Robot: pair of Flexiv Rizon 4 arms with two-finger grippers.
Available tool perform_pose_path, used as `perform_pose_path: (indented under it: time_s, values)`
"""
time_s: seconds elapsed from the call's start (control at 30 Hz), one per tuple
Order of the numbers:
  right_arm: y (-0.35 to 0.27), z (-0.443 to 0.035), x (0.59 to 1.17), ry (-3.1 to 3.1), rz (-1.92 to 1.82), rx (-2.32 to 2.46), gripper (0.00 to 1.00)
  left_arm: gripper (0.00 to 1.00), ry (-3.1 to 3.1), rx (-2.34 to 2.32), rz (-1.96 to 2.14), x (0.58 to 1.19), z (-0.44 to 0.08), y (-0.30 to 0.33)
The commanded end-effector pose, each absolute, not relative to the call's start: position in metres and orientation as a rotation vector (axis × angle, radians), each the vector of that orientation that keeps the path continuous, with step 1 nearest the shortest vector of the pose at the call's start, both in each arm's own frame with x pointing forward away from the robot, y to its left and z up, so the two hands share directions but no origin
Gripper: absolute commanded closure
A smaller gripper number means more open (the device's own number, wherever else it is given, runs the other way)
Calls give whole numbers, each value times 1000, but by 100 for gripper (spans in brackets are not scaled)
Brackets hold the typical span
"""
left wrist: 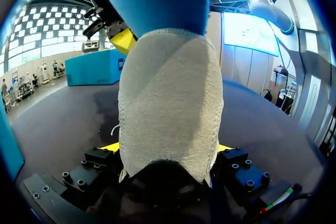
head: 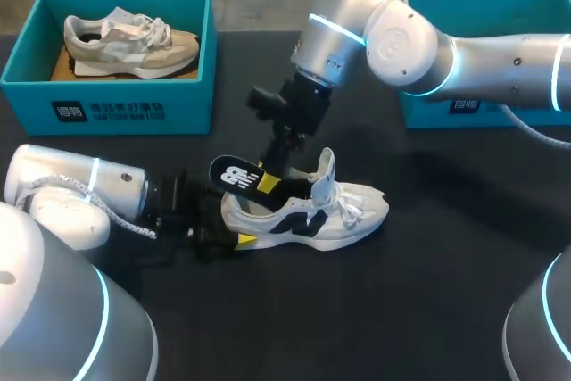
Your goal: Take the shoe out of the shoebox, open the shoe tongue, remove and reinsert the insole, then place the shoe into the shoebox
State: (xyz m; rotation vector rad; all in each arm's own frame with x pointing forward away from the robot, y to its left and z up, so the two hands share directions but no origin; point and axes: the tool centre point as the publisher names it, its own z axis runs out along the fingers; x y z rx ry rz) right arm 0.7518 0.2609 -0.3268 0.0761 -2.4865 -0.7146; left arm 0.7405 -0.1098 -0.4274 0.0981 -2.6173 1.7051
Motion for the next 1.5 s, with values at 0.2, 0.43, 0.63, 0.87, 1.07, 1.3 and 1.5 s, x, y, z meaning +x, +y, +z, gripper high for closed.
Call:
perform_pose_path:
  time_s: [0.2,0.43,0.63,0.87,1.07,1.3,1.5]
  values:
    - [262,-320,755,-2538,-708,60,100,100,-2619,99,1702,741,-432,-110]
    - [271,-299,775,-2651,-752,77,100,100,-2619,99,1702,741,-432,-110]
    - [282,-275,789,-2744,-819,95,100,100,-2619,99,1702,741,-432,-110]
    - [289,-247,802,-2838,-887,77,100,100,-2619,99,1702,741,-432,-110]
    - [291,-230,811,-2897,-901,104,100,100,-2619,99,1702,741,-432,-110]
    - [291,-230,811,-2897,-901,104,100,100,-2619,99,1702,741,-432,-110]
    - [291,-230,811,-2897,-901,104,100,100,-2619,99,1702,741,-432,-110]
